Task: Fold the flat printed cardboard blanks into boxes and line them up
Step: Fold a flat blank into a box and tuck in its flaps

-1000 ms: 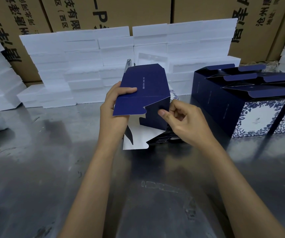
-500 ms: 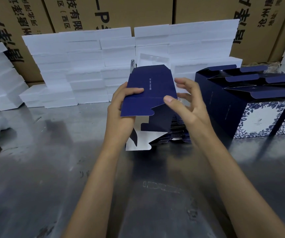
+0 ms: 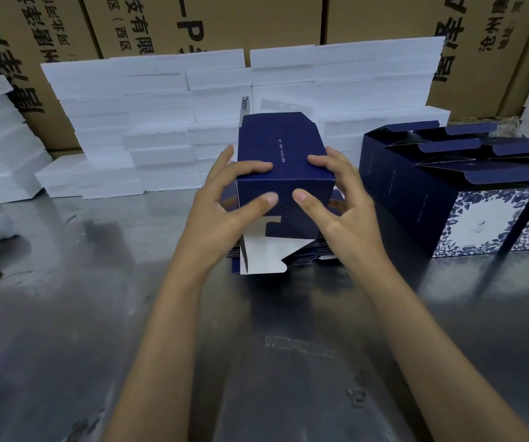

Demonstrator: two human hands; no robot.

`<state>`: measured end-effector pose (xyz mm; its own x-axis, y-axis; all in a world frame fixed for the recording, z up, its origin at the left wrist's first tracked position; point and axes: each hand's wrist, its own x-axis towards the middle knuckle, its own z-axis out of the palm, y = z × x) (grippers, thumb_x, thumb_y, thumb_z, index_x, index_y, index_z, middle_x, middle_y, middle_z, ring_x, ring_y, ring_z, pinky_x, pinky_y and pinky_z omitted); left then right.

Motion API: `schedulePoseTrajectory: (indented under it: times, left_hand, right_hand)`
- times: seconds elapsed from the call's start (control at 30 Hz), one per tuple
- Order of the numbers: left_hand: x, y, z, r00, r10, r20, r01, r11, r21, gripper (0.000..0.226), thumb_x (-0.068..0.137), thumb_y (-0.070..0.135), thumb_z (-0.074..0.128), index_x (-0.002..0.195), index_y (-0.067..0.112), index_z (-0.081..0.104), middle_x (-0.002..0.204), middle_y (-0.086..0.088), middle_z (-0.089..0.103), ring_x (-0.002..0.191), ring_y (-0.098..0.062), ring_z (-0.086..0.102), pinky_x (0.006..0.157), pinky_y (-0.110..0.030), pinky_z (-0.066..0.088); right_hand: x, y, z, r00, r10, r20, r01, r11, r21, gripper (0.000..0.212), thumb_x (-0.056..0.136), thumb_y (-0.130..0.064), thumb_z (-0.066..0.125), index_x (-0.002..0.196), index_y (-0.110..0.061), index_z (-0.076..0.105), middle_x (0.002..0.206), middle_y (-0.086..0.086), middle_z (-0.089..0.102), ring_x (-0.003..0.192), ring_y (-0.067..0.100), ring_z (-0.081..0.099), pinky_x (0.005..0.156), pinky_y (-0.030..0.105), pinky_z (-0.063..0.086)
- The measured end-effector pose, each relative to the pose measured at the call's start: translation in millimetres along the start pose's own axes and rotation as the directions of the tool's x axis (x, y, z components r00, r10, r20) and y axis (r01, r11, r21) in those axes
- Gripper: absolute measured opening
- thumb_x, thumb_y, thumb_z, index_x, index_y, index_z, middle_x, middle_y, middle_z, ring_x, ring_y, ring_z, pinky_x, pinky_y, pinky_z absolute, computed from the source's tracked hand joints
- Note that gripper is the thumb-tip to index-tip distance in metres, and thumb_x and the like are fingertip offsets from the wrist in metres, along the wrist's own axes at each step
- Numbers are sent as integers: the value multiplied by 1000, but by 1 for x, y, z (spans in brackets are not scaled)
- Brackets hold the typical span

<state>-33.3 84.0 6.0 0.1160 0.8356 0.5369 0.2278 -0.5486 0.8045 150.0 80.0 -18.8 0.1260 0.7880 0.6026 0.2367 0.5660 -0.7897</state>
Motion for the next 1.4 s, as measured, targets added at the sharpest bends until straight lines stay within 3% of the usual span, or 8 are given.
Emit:
schedulePoseTrajectory:
  times: [0.17,0.37,0.43,0.6,0.7,0.9,1.13,1.4]
  left_hand:
    - [0,0,16,994,27,-103,-34,997,-74,26,88,13,75,113,21,73,156,10,37,138,10,37,109,-34,46]
    - [-1,2,22,994,34,-104,-47,990,-131,21,88,1,72,107,10,72,154,1,41,145,-7,37,109,-30,45]
    - [-1,2,24,996,31,-86,-43,989,-143,19,88,-1,71,105,7,71,154,-1,42,141,-11,43,109,-34,46]
    - [-2,3,26,995,47,-87,-59,987,-147,17,87,-1,72,100,10,71,152,1,44,133,6,47,97,-15,46]
    - [-2,1,27,993,68,-98,-81,987,-135,17,87,-3,71,101,8,72,150,-1,46,131,14,43,93,-8,44]
    - [0,-7,22,997,51,-64,-63,978,-198,18,89,6,72,103,18,75,124,35,61,145,-11,37,114,-44,41]
    - [1,-10,18,993,-2,-117,-23,977,-212,14,88,11,74,98,21,77,144,8,56,139,-14,47,110,-47,45]
    - [3,-11,11,994,-17,-106,-11,966,-260,20,88,6,73,101,20,76,143,1,58,132,-14,55,106,-48,48]
  right_hand:
    - [0,-4,0,999,-16,-29,17,1000,13,33,91,-18,76,120,-31,66,153,-13,40,130,-8,45,90,4,39]
    - [-8,-11,12,995,-93,-33,94,995,35,26,90,-18,77,103,-40,71,161,-12,30,148,7,29,117,29,34]
    - [-8,-13,13,994,-90,-69,93,994,51,27,91,-15,76,97,-41,71,158,-10,34,148,8,31,117,26,34]
    - [-9,-13,16,991,-74,-112,76,997,10,27,91,-14,75,93,-40,70,150,-11,46,141,11,38,108,10,31]
    - [-8,-13,12,995,-47,-88,50,999,21,24,90,-15,76,96,-38,73,148,-14,48,140,8,38,110,15,34]
    - [-4,-9,3,998,-15,-65,20,998,67,21,88,-10,77,102,-26,76,144,-8,54,139,8,43,115,41,39]
    - [-3,-7,1,1000,-6,-29,8,997,73,23,91,-10,75,109,-23,76,149,-9,50,141,8,41,115,41,41]
    - [0,-3,-2,998,31,-53,-22,987,162,18,92,-10,74,106,-20,77,149,-9,50,138,5,47,111,50,44]
